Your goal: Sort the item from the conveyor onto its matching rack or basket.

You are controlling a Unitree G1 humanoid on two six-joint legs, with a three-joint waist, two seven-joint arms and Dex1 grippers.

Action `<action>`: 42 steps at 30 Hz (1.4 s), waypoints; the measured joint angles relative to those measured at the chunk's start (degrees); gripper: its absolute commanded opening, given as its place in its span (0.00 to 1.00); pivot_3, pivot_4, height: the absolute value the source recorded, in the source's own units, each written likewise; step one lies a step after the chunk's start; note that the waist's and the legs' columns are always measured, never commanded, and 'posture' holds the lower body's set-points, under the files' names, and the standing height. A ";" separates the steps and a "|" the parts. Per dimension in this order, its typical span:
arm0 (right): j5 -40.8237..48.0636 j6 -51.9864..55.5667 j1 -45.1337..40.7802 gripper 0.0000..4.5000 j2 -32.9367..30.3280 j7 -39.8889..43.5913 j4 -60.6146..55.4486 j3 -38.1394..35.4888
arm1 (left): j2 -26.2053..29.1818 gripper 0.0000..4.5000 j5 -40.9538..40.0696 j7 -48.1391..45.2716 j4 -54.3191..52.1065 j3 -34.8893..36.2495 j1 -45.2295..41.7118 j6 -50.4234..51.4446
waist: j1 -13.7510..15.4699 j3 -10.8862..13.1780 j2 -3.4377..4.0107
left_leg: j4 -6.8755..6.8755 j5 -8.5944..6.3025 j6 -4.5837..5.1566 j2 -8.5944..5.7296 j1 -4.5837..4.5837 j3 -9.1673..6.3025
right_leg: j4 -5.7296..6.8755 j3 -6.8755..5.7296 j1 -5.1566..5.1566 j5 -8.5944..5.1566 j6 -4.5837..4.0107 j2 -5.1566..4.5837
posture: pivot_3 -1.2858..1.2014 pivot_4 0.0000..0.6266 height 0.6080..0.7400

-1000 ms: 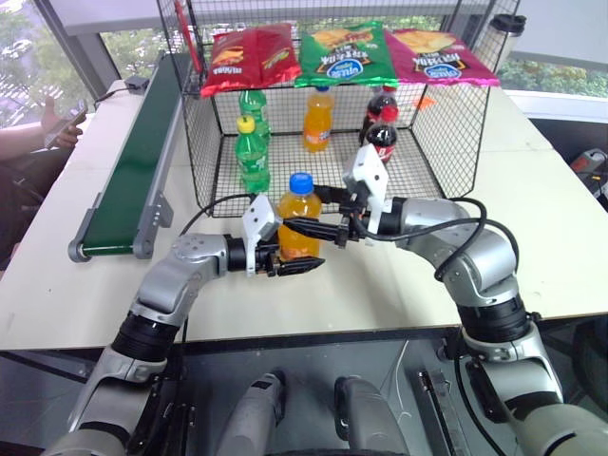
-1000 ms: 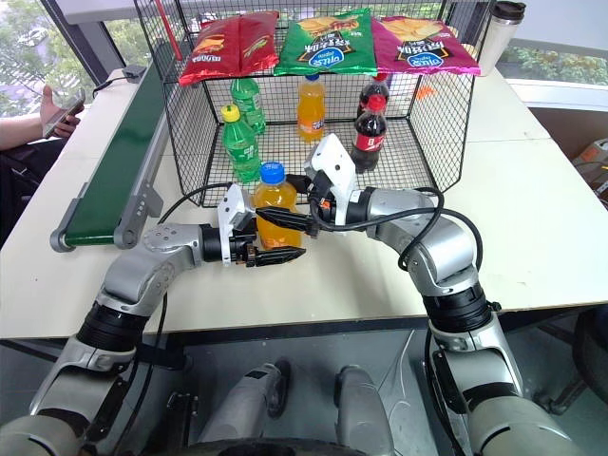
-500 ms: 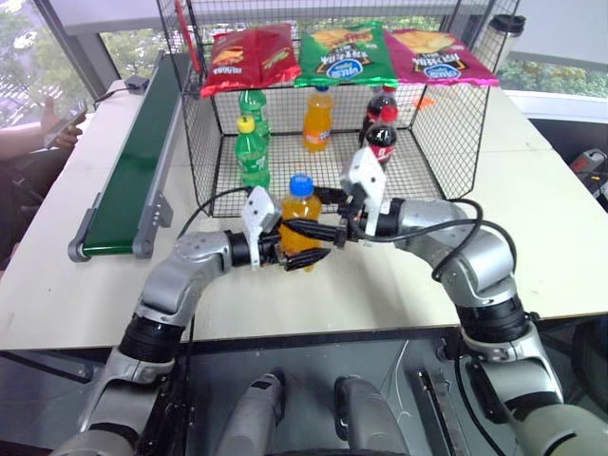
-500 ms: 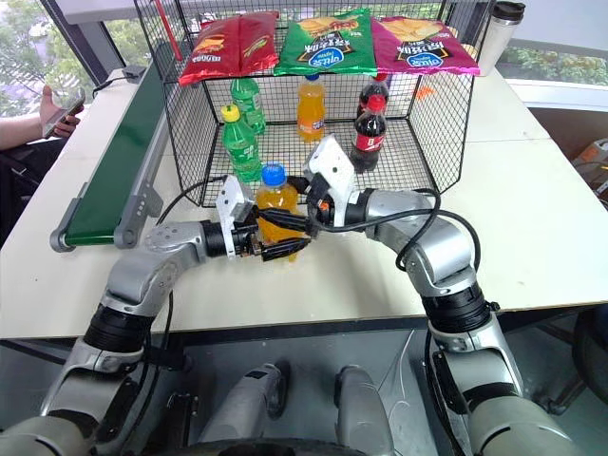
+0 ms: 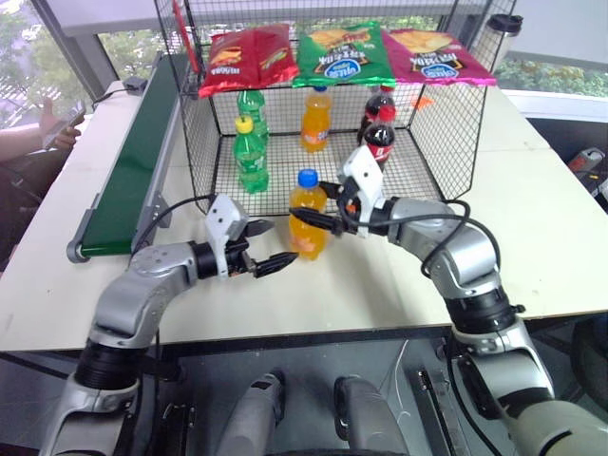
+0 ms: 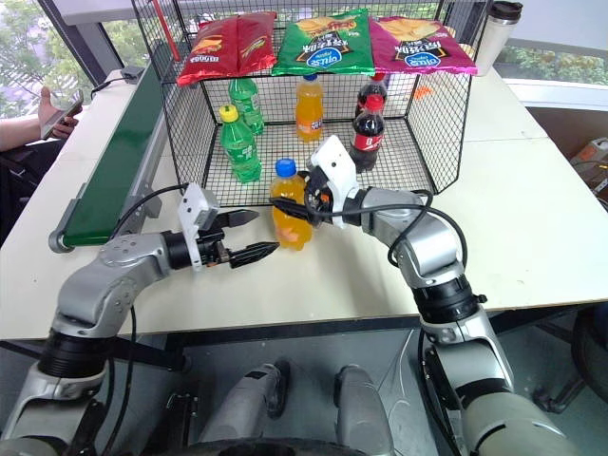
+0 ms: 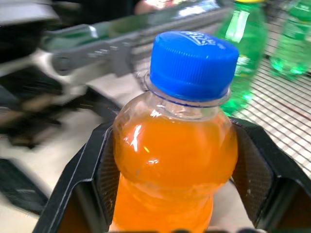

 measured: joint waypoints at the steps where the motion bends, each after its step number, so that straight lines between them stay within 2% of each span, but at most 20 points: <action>1: -0.76 -0.71 -0.91 0.58 0.84 -1.45 1.67 -0.71 | 0.08 0.99 -0.21 0.62 -0.38 0.75 0.25 0.09 | 0.05 0.00 0.00 | 0.00 0.00 0.00 0.00 0.00 0.00 | 0.00 0.00 0.00 0.00 0.00 0.03 | 0.52 0.24 0.99; 4: -3.09 -4.22 -4.73 0.58 4.14 -6.88 7.32 -2.72 | -1.43 0.99 0.60 5.07 -0.51 2.57 0.84 -0.55 | 0.02 0.00 0.00 | 0.00 0.02 0.02 0.00 0.01 0.01 | 0.00 0.01 0.00 0.03 0.04 0.06 | 0.52 0.24 0.99; 9: -6.94 -12.43 -8.75 0.58 6.97 -11.90 16.34 -4.48 | -7.85 0.99 5.63 15.62 0.11 3.07 1.34 -4.28 | 0.13 -0.01 -0.01 | 0.00 0.05 0.05 -0.04 0.03 0.04 | -0.01 0.03 0.02 0.12 0.20 0.08 | 0.52 0.24 0.99; 16: -10.59 -21.88 -12.44 0.58 10.32 -16.19 30.43 -6.09 | -13.46 0.99 10.68 22.77 -0.13 0.06 3.76 -6.73 | -0.13 0.00 0.00 | -0.01 0.07 0.06 0.00 0.05 0.06 | 0.05 0.06 0.00 0.14 0.20 0.16 | 0.52 0.24 0.99; 29: -13.95 -36.73 -19.77 0.58 12.63 -17.46 50.97 -7.01 | -14.05 0.99 11.90 26.06 -0.70 0.15 3.40 -7.28 | -0.22 0.00 0.00 | -0.01 0.09 0.06 0.02 0.07 0.05 | 0.07 0.08 0.01 0.14 0.19 0.23 | 0.52 0.24 0.99; 31: -14.22 -38.57 -19.97 0.81 12.72 -17.49 53.17 -7.04 | -14.25 1.00 11.89 26.07 -0.99 0.13 3.40 -7.34 | -0.23 0.00 0.01 | -0.01 0.09 0.06 0.02 0.07 0.05 | 0.07 0.09 0.01 0.14 0.19 0.23 | 0.52 0.24 0.99; 33: -14.57 -40.73 -20.08 0.98 13.00 -17.72 54.63 -7.51 | -14.26 1.00 11.96 26.13 -0.98 0.11 3.40 -7.43 | -0.29 0.00 0.00 | -0.01 0.09 0.06 0.02 0.07 0.05 | 0.08 0.10 0.01 0.14 0.19 0.24 | 0.52 0.24 0.99; 42: -15.16 -43.31 -21.20 0.98 13.11 -16.07 55.60 -7.90 | -14.27 1.00 12.09 25.78 -0.85 0.01 3.39 -7.79 | -0.34 -0.01 0.02 | -0.02 0.09 0.05 0.05 0.14 0.04 | 0.10 0.13 0.05 0.15 0.18 0.29 | 0.52 0.24 0.99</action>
